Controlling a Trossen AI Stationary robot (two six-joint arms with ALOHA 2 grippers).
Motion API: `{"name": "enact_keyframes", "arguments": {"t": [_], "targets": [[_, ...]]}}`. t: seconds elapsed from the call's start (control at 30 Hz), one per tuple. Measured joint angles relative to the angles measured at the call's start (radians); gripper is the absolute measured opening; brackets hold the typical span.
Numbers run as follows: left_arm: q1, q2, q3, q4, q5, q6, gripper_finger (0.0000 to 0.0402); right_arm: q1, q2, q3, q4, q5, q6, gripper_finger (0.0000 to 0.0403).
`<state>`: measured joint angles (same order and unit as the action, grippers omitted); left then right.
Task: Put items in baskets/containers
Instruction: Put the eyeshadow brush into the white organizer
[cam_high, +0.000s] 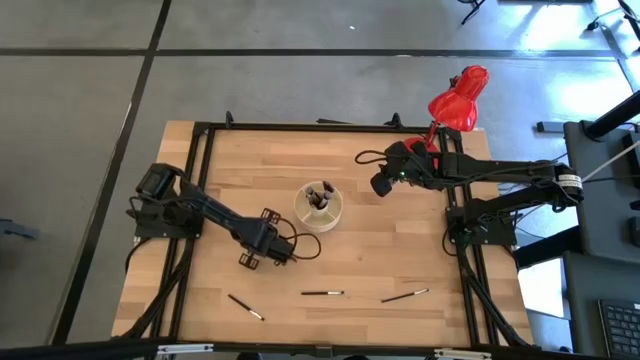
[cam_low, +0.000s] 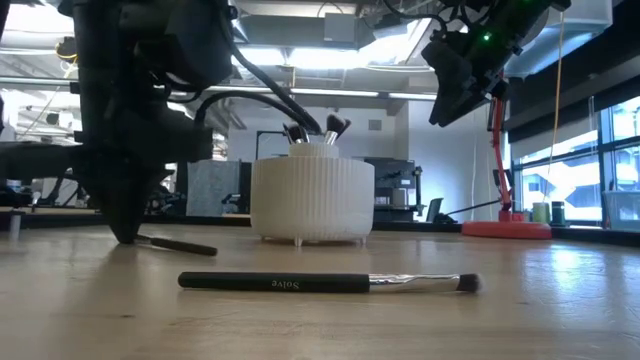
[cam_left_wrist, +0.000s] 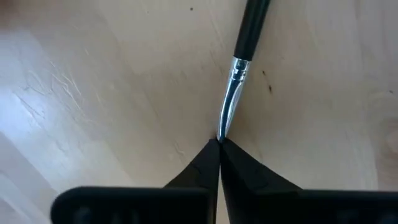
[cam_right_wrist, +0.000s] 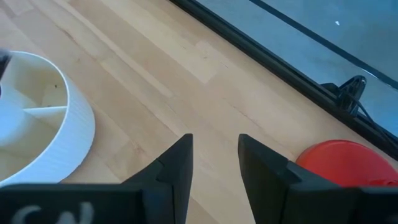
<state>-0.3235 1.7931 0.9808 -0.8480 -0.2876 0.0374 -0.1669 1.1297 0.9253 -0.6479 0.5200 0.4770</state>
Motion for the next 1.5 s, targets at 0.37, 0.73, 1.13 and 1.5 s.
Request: {"name": "enact_keyframes", "arguments": {"t": [0.37, 0.73, 1.13, 1.5], "targets": [[-0.082, 0.007, 0.224, -0.360, -0.524, 0.104, 0.0003, 0.000, 0.000, 0.000, 0.001, 0.002, -0.012, 0.0128], [-0.060, 0.003, 0.332, -0.411, -1.098, 0.439, 0.0003, 0.000, 0.000, 0.000, 0.001, 0.002, -0.012, 0.0128], [0.079, -0.111, 0.346, -0.412, -1.285, 0.532, 0.0003, 0.000, 0.000, 0.000, 0.005, 0.002, -0.011, 0.0128], [0.186, -0.094, 0.346, -0.322, -1.262, 0.756, 0.0003, 0.000, 0.000, 0.000, 0.020, 0.002, -0.014, 0.0128]]}}
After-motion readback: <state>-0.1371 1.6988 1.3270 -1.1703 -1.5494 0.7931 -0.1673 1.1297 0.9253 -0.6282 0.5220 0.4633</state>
